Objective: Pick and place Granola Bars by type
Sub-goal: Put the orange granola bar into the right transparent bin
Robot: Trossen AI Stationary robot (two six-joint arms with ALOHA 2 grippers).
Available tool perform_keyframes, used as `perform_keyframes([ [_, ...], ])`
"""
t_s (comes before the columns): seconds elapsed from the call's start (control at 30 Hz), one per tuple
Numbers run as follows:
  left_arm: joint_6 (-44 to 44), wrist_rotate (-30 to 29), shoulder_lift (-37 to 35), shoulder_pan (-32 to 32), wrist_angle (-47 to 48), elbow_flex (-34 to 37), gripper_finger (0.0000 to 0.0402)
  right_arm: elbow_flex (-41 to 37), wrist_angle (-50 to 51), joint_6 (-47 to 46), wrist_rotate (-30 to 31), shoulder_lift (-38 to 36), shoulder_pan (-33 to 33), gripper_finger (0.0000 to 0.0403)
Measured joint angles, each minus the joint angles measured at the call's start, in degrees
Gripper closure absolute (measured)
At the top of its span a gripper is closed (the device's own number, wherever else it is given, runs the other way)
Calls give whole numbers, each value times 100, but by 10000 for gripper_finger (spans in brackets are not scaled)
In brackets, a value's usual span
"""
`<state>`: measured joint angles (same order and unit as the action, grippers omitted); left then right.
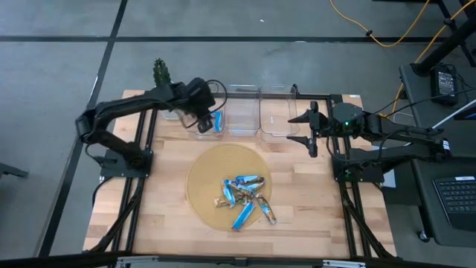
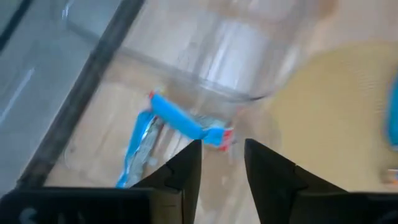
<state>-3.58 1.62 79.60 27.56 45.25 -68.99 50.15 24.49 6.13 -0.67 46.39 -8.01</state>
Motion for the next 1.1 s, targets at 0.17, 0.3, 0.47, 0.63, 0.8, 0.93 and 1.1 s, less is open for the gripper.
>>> perform_keyframes([
  [0.17,114,202,-567,-757,-2,-2,289,0,-13,5,-89,0,0,126],
  [0.3,397,-35,-763,-1375,-3,-2,291,0,-19,7,-93,43,0,126],
  [0.47,645,-639,-777,-1866,-13,-2,296,0,-17,-11,-301,219,159,126],
  [0.63,907,-1099,-777,-2134,2,9,301,0,68,-26,-542,424,626,124],
  [0.8,984,-1255,-775,-2237,1,9,306,2,234,-690,-559,669,1207,102],
  [0.93,901,-1283,-775,-2233,0,11,310,2,501,-1658,-575,1000,1735,77],
  [1.1,802,-1448,-775,-2220,0,13,313,2,422,-2921,-947,1607,2443,64],
])
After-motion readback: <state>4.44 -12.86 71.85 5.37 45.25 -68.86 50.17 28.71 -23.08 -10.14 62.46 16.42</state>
